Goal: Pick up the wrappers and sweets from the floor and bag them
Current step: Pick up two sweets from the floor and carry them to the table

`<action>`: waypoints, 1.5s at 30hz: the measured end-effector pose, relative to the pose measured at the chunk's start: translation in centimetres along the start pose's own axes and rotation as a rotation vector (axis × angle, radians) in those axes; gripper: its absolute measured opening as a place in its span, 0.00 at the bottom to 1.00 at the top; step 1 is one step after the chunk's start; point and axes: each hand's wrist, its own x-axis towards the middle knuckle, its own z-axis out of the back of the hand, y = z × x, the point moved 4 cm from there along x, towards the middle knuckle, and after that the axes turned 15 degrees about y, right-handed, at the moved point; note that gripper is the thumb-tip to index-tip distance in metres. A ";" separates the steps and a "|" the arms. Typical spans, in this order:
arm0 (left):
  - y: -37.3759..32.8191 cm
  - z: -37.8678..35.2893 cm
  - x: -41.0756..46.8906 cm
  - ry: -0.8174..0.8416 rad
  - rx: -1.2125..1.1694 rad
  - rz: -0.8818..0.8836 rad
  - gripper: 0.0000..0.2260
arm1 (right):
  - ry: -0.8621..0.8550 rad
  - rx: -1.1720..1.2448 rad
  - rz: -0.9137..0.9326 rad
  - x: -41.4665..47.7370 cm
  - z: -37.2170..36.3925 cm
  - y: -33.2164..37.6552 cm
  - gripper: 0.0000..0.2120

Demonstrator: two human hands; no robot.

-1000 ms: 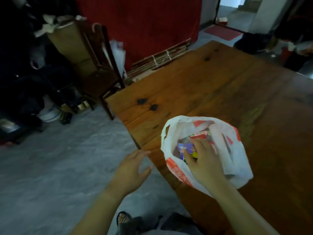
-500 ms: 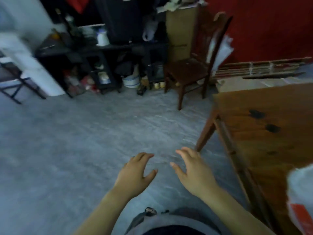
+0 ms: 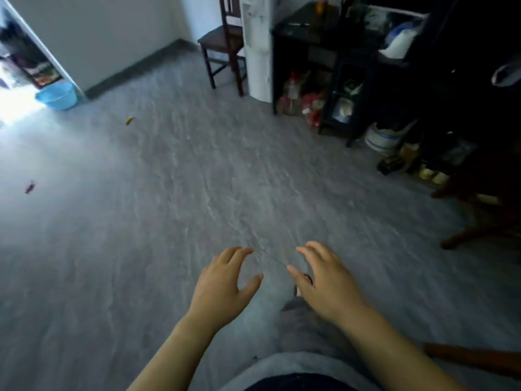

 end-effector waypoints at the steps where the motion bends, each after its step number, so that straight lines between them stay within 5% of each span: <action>1: 0.9 0.6 1.2 0.003 -0.004 0.024 0.28 | 0.010 -0.006 0.010 1.9 0.3 0.3 0.38; 5: 4.2 3.7 7.9 0.002 -0.024 0.092 0.27 | 0.025 -0.023 0.033 10.3 3.0 0.9 0.41; 17: 13.9 20.9 27.5 -0.125 -0.075 0.274 0.23 | 0.084 -0.117 0.254 38.7 16.1 10.2 0.25; 26: 29.5 28.6 33.5 -0.184 -0.213 0.521 0.24 | 0.310 -0.209 0.452 56.8 14.0 24.2 0.26; 35: 46.5 48.5 41.5 -0.319 -0.156 0.593 0.24 | 0.236 -0.231 0.592 76.4 18.3 43.9 0.26; 45: 62.4 58.1 52.3 -0.264 -0.234 0.668 0.24 | 0.317 -0.201 0.542 97.3 18.0 54.0 0.24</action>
